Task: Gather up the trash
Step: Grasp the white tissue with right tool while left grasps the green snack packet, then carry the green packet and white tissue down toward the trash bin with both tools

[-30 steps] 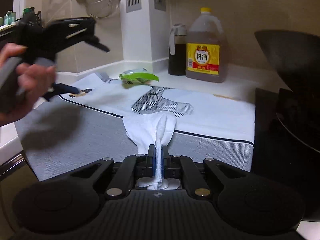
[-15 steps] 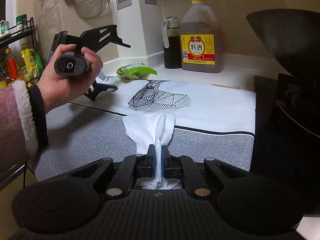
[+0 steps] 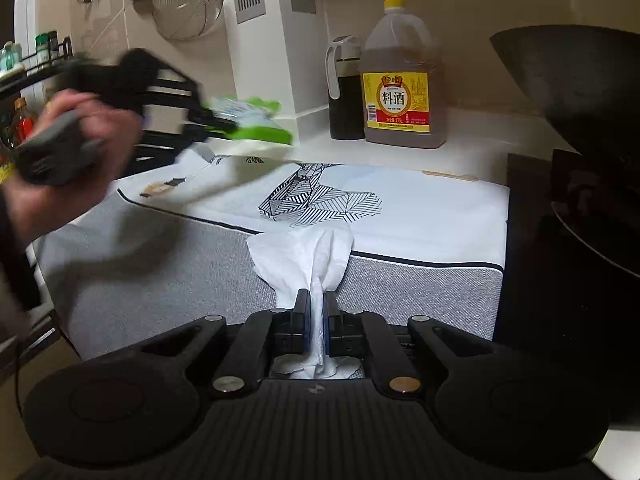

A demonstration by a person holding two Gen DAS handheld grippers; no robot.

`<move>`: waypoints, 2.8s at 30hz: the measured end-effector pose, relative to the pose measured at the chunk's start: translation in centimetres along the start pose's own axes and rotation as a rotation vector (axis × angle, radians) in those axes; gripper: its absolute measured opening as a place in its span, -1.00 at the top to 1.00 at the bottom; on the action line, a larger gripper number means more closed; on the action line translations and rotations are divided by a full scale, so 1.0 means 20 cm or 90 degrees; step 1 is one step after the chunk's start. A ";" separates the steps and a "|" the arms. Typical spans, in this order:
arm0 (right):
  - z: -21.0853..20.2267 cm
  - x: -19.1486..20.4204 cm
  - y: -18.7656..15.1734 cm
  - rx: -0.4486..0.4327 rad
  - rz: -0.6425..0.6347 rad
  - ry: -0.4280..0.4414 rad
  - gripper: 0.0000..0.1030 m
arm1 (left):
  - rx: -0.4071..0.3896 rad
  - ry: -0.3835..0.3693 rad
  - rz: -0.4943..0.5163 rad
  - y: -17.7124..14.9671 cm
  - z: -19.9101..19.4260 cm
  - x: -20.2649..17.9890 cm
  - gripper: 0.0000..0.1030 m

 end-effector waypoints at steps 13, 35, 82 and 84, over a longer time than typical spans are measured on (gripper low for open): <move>-0.31 0.18 0.01 -0.079 -0.001 0.055 0.87 | -0.079 0.029 0.184 -0.26 -0.94 -0.06 0.91; -0.78 0.64 -0.37 -0.022 -0.086 0.210 0.87 | -0.071 0.123 0.251 -0.93 -1.79 0.20 0.91; -0.68 0.61 -0.58 0.096 -0.187 0.156 0.87 | 0.073 0.285 0.323 -1.21 -1.61 0.48 0.91; -0.68 0.60 -0.57 0.092 -0.194 0.153 0.87 | 0.077 0.289 0.332 -1.21 -1.61 0.47 0.91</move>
Point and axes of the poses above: each gripper's, at about its wrist camera, not at the fingertips, and z roughly the way its jaws point, x to its left, y to its top, the point moved 4 cm from there along z, roughly the way its jaws point, and after that the axes turned 10 degrees about z, right-handed, at the moved point
